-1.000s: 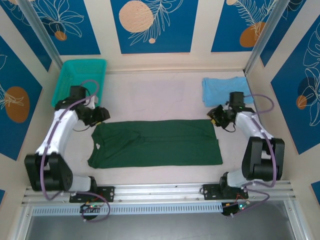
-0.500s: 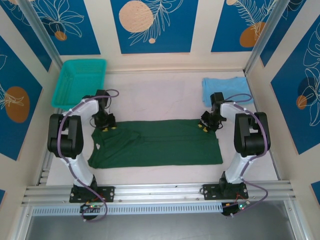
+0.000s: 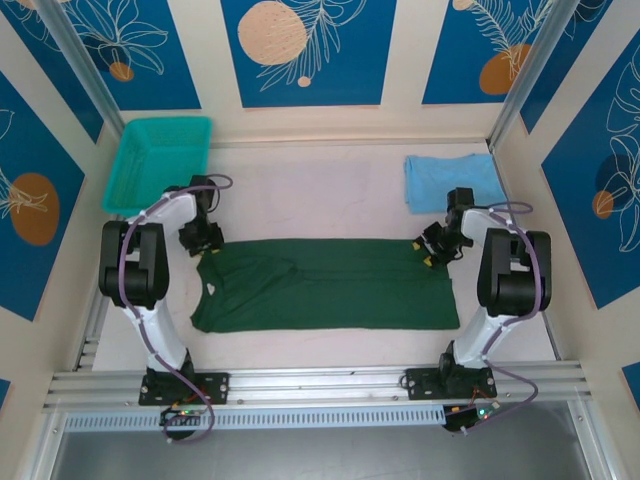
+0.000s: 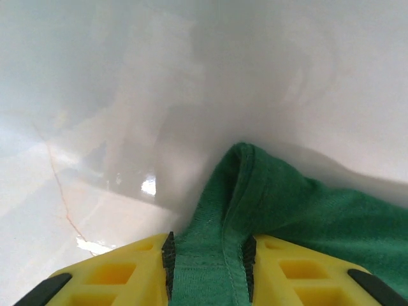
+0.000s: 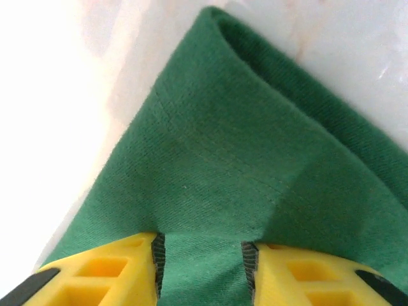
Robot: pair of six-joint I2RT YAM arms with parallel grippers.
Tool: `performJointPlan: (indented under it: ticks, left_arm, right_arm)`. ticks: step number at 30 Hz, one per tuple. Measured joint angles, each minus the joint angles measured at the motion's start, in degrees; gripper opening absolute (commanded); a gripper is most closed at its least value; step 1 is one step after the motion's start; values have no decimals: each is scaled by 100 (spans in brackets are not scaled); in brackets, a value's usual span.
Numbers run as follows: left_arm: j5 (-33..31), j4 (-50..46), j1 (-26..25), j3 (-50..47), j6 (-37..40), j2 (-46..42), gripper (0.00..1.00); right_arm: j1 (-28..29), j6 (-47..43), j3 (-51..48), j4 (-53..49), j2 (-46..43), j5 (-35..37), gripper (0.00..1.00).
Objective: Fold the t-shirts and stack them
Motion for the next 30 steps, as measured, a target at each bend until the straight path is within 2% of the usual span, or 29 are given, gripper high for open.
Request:
performJointPlan:
  ticks: [5,9,13,18,21,26,30]
  left_arm:
    - [146,-179,-129,474,-66,-11,46]
    - [197,-393,-299,1036,-109,-122,46]
    - [350,-387,-656,1375,-127,-404,47]
    - [616,-256,-1250,1305,-348,-597,48]
    - [857,-175,-1366,1051,-501,-599,48]
    - [1309,-26,-1471,916,-573,-511,46]
    - [1545,166,-1698,673,-505,-363,46]
  right_arm:
    - [-275,35,-223,17,-354,131,57]
    - [-527,9,-343,2,-881,262,58]
    - [-546,-55,-367,87,-1493,280,59]
    - [-546,-90,-501,179,-1729,282,57]
    - [-525,-138,-640,149,-1729,280,54]
    - [-181,-247,-763,109,-1716,173,46]
    - [772,-343,-756,157,-1703,-28,45]
